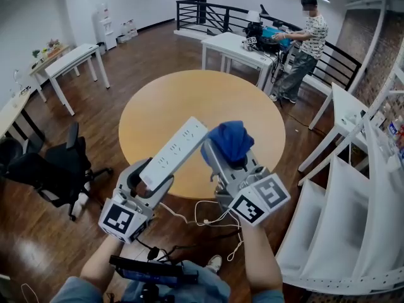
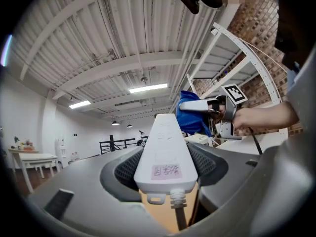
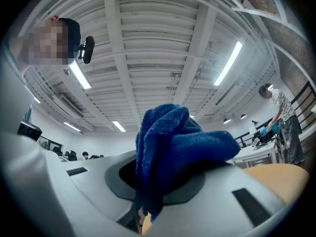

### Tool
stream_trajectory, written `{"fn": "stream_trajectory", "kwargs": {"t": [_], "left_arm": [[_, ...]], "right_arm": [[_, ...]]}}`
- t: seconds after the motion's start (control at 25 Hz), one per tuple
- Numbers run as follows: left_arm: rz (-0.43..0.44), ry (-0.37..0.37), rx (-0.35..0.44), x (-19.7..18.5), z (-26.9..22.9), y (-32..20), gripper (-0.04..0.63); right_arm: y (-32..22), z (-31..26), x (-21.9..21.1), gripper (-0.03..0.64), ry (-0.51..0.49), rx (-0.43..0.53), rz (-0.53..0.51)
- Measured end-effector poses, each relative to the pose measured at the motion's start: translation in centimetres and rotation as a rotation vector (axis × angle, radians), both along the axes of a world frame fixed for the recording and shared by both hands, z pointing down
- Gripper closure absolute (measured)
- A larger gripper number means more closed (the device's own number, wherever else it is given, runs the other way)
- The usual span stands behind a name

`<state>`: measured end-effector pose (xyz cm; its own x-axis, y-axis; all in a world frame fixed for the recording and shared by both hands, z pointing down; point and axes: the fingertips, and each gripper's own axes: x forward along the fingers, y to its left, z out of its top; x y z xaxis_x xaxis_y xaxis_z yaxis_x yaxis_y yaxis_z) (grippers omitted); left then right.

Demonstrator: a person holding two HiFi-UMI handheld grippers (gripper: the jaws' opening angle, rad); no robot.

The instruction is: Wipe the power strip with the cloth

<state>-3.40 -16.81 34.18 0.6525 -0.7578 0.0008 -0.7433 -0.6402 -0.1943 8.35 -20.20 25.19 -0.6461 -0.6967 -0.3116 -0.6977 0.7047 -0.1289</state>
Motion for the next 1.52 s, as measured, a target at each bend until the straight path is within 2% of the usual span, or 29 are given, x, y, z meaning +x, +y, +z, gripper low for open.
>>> {"fn": "stream_trajectory", "kwargs": {"t": [0.48, 0.84, 1.12, 1.52], "left_arm": [[0.024, -0.048, 0.032, 0.5, 0.4, 1.0, 0.305], [0.034, -0.099, 0.054, 0.8, 1.2, 1.8, 0.305], [0.029, -0.187, 0.085, 1.9, 1.8, 2.1, 0.305], [0.023, -0.211, 0.100, 1.8, 2.1, 2.3, 0.305]], "right_arm": [[-1.3, -0.3, 2.6, 0.552, -0.016, -0.013, 0.065], [-2.8, -1.7, 2.7, 0.552, 0.032, -0.001, 0.086], [-4.3, -3.2, 1.3, 0.552, 0.072, -0.003, 0.052], [-6.0, -3.7, -1.7, 0.552, 0.105, -0.039, -0.016]]}}
